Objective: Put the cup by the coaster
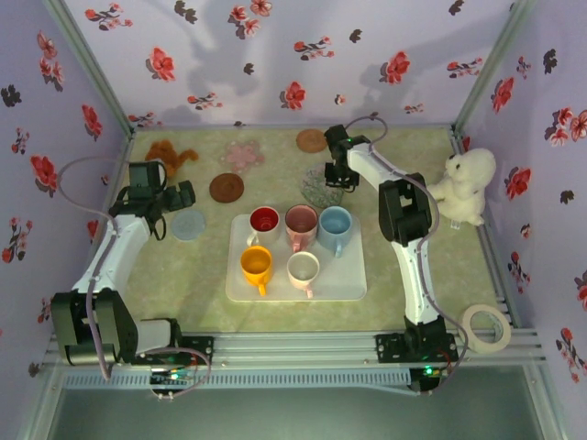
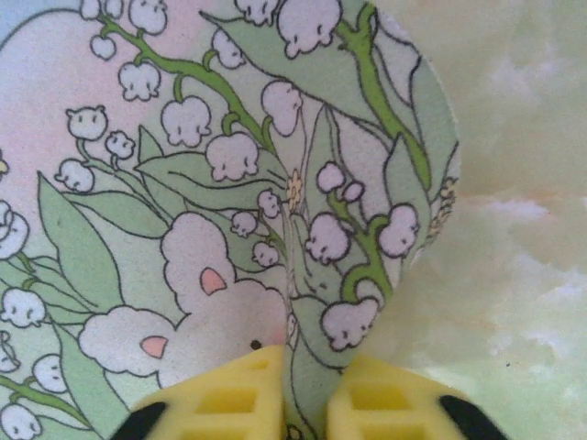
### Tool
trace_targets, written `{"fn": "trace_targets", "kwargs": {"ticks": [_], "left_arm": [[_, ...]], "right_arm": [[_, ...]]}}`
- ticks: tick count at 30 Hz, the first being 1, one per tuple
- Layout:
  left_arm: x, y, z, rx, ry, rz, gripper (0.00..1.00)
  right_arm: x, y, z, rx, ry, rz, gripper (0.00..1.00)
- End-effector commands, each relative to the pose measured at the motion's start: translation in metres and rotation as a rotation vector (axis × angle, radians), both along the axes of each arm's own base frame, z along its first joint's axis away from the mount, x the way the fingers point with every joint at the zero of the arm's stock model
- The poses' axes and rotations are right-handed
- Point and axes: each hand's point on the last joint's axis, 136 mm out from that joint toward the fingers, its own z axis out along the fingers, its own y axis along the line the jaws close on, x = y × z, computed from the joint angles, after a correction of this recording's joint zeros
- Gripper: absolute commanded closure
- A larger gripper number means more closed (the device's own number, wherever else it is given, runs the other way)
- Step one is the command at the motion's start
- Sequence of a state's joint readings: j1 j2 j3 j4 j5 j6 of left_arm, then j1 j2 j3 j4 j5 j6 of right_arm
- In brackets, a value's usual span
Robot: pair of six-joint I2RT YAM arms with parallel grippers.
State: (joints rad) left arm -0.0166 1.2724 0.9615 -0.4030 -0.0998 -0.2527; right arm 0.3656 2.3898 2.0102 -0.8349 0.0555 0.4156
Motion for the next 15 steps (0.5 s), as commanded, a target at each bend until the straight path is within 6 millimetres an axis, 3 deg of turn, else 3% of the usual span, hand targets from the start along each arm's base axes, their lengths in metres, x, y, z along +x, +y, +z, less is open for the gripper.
{"fn": "trace_targets", "kwargs": {"ticks": [1, 15], "left_arm": [[0.003, -0.001, 0.011, 0.004, -0.01, -0.018, 0.01], [0.006, -0.003, 0.005, -0.006, 0.0, -0.021, 0.01]], "right_arm": [[-0.002, -0.035, 0.006, -0.089, 0.003, -0.07, 0.92], [-0.017, -0.091, 0.027, -0.102, -0.023, -0.18, 1.0]]}}
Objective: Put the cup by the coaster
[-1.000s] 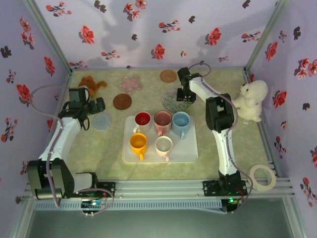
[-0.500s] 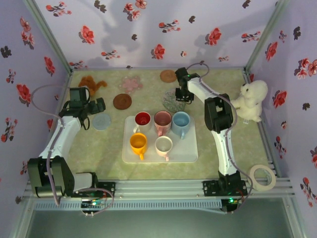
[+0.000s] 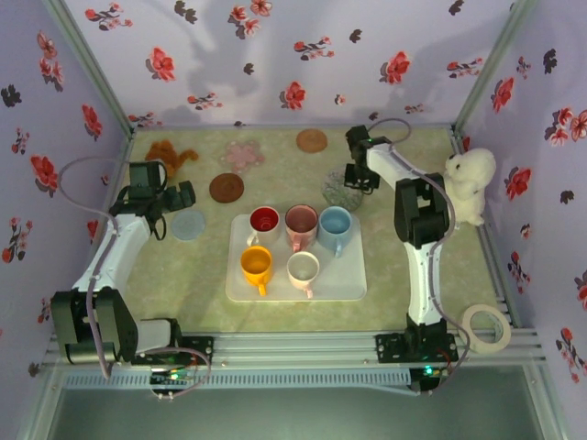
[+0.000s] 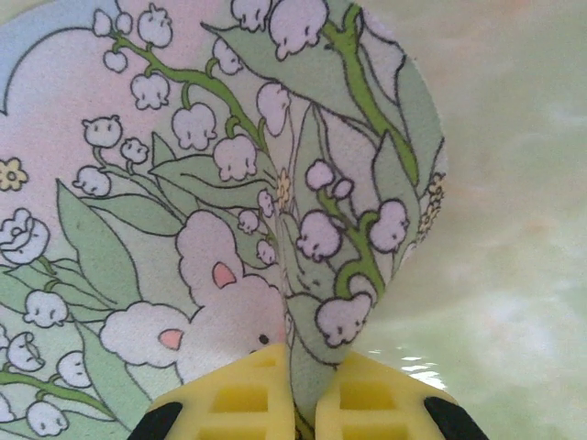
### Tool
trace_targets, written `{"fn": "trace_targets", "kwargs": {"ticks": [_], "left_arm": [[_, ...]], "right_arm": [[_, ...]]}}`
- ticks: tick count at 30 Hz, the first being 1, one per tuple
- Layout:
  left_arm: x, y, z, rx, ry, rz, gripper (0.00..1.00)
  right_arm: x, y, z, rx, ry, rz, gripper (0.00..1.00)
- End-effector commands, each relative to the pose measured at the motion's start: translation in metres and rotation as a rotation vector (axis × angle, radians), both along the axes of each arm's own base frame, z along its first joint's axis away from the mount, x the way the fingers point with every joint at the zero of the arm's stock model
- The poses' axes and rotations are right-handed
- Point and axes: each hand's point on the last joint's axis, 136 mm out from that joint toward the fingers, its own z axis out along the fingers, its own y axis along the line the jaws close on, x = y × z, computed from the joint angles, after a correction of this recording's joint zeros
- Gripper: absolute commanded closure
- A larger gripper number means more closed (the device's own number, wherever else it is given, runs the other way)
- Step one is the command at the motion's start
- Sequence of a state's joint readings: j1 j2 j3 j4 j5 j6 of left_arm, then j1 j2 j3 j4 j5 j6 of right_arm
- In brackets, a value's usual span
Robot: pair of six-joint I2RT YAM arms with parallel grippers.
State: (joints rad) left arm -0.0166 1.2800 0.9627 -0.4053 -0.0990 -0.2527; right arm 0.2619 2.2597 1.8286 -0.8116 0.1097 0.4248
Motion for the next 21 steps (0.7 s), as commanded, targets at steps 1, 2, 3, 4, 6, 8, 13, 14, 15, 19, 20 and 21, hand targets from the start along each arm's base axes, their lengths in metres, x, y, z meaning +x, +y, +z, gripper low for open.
{"fn": "trace_targets", "kwargs": {"ticks": [1, 2, 3, 4, 6, 8, 13, 14, 15, 19, 20, 21], "left_arm": [[0.006, -0.003, 0.008, -0.008, -0.01, -0.019, 0.01], [0.006, -0.003, 0.008, -0.011, -0.01, -0.02, 0.01], [0.007, -0.004, 0.008, -0.013, -0.01, -0.019, 0.01], [0.007, -0.004, 0.008, -0.015, -0.011, -0.021, 0.01], [0.007, -0.004, 0.008, -0.014, -0.01, -0.021, 0.01], [0.007, -0.004, 0.008, -0.015, -0.012, -0.02, 0.01], [0.007, -0.004, 0.01, -0.017, -0.015, -0.02, 0.01], [0.007, -0.005, 0.01, -0.017, -0.014, -0.021, 0.01], [0.007, -0.005, 0.011, -0.017, -0.017, -0.022, 0.01], [0.007, -0.005, 0.01, -0.018, -0.014, -0.022, 0.01], [0.007, -0.005, 0.011, -0.019, -0.015, -0.02, 0.01], [0.007, -0.005, 0.011, -0.019, -0.015, -0.02, 0.01]], "right_arm": [[-0.004, -0.024, 0.017, -0.048, -0.031, -0.059, 1.0], [-0.005, -0.028, 0.017, -0.051, -0.029, -0.065, 1.0], [-0.007, -0.031, 0.016, -0.054, -0.027, -0.073, 1.0], [-0.007, -0.035, 0.017, -0.059, -0.029, -0.081, 1.0], [-0.009, -0.042, 0.017, -0.071, -0.034, -0.098, 1.0], [-0.01, -0.049, 0.016, -0.082, -0.036, -0.112, 1.0], [-0.009, -0.06, 0.015, -0.09, -0.04, -0.133, 1.0], [-0.008, -0.061, 0.015, -0.093, -0.041, -0.135, 1.0], [-0.006, -0.063, 0.016, -0.095, -0.047, -0.138, 1.0], [-0.002, -0.069, 0.016, -0.115, -0.049, -0.136, 1.0], [-0.001, -0.069, 0.016, -0.117, -0.05, -0.135, 1.0], [0.0, -0.071, 0.015, -0.12, -0.049, -0.135, 1.0]]}}
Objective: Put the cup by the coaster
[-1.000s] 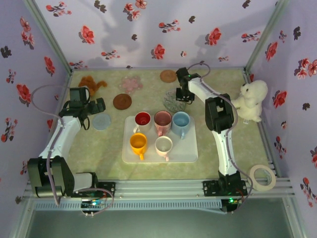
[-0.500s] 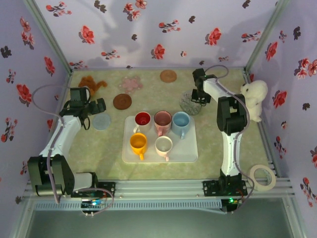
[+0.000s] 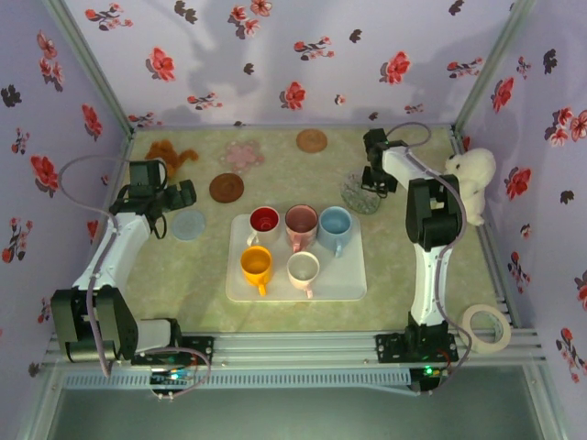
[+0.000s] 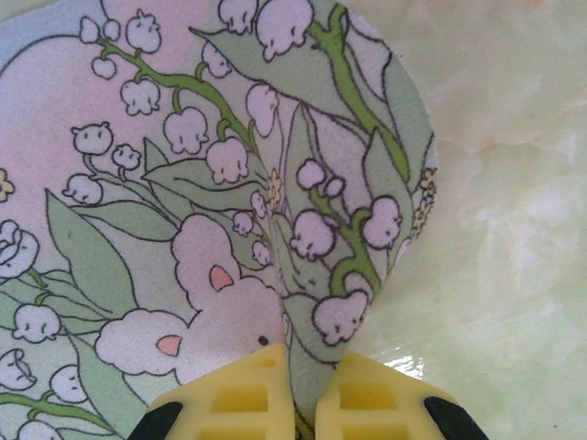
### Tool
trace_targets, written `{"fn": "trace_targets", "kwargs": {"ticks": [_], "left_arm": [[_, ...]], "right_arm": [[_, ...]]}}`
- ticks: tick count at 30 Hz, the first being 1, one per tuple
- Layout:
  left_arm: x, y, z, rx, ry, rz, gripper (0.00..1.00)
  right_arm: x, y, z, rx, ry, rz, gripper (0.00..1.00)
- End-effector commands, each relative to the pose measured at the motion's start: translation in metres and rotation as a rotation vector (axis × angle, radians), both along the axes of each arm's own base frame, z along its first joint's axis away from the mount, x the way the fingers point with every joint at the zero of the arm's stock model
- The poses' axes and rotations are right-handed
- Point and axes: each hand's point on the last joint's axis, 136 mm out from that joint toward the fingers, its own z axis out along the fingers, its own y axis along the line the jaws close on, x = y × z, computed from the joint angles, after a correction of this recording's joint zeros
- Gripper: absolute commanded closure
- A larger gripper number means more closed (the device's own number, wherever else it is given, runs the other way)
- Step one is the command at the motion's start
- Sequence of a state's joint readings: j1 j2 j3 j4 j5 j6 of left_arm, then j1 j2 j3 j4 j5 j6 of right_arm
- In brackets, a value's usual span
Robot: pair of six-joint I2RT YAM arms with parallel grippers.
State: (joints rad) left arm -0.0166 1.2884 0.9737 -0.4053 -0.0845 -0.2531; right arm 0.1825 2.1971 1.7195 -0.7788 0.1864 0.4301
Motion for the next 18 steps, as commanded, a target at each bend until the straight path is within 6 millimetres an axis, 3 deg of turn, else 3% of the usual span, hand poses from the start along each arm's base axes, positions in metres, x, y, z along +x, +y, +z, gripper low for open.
{"fn": "trace_targets", "kwargs": {"ticks": [1, 13, 18], "left_arm": [[0.004, -0.0024, 0.0099, -0.009, -0.015, -0.01, 0.01], [0.0022, -0.0021, 0.0068, -0.001, -0.004, -0.016, 0.0], [0.0036, -0.0021, 0.0053, 0.0, 0.0, -0.016, 0.0]], "right_arm": [[0.0091, -0.017, 0.015, -0.052, -0.041, -0.03, 1.0], [0.0133, -0.0231, 0.0103, -0.074, -0.025, -0.018, 1.0], [0.0107, -0.0215, 0.0058, -0.062, -0.012, -0.023, 0.85]]}}
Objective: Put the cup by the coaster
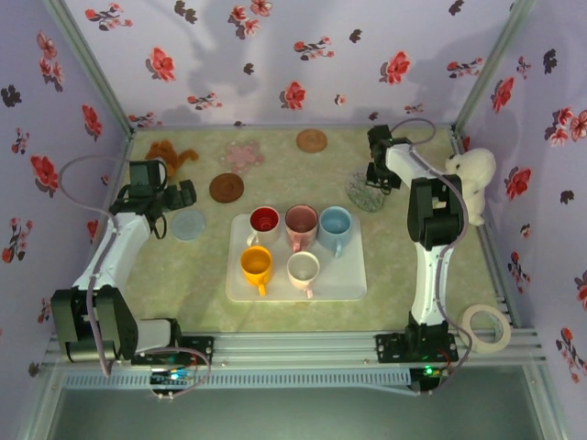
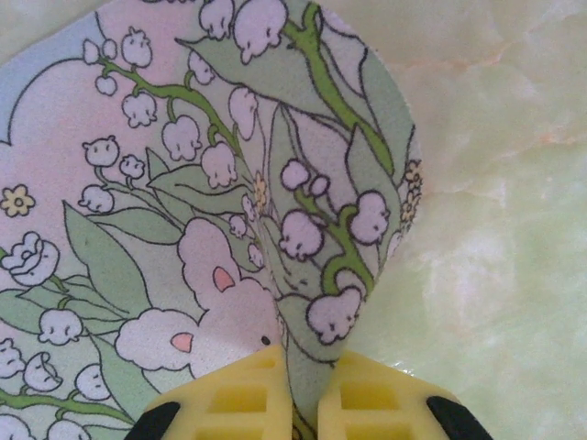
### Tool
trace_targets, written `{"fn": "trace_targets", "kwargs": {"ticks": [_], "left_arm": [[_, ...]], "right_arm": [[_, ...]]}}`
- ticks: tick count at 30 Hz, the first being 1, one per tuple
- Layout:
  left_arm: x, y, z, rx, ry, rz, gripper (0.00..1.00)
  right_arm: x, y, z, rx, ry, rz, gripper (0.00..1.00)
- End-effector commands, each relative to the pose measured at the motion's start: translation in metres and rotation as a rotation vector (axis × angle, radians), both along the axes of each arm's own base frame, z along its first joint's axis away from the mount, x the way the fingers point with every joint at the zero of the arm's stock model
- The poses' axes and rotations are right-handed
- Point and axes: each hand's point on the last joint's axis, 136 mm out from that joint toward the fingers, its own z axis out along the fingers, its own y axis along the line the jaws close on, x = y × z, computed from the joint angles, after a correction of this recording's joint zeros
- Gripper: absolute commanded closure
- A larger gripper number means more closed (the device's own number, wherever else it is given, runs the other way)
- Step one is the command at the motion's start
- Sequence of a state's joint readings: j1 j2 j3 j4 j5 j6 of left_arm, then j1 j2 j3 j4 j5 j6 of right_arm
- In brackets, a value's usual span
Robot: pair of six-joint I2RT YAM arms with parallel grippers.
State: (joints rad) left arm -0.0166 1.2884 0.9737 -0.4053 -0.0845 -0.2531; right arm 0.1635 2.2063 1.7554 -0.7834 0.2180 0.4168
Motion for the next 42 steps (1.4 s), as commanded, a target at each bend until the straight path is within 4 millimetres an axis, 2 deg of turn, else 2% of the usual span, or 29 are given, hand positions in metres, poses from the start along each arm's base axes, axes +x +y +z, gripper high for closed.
{"fn": "trace_targets", "kwargs": {"ticks": [1, 6, 12, 17, 35, 42], "left_arm": [[0.004, -0.002, 0.005, -0.002, 0.002, -0.016, 0.01], [0.005, -0.002, 0.003, -0.003, 0.006, -0.016, 0.01], [0.005, -0.002, 0.003, -0.003, 0.005, -0.015, 0.01], [0.006, -0.002, 0.006, -0.004, 0.0, -0.015, 0.01], [0.008, -0.004, 0.013, -0.013, -0.017, -0.016, 0.01], [0.011, -0.006, 0.017, -0.015, -0.025, -0.024, 0.01]], "right_arm": [[0.0, -0.009, -0.003, -0.032, 0.015, -0.01, 0.84], [-0.004, -0.01, -0.005, -0.038, 0.025, -0.016, 0.71], [-0.008, -0.012, -0.007, -0.049, 0.036, -0.019, 0.62], [-0.01, -0.015, -0.003, -0.06, 0.037, -0.019, 0.5], [-0.02, -0.016, 0.016, -0.052, 0.007, -0.015, 0.26], [-0.022, -0.008, 0.037, -0.005, -0.044, 0.007, 0.15]]}}
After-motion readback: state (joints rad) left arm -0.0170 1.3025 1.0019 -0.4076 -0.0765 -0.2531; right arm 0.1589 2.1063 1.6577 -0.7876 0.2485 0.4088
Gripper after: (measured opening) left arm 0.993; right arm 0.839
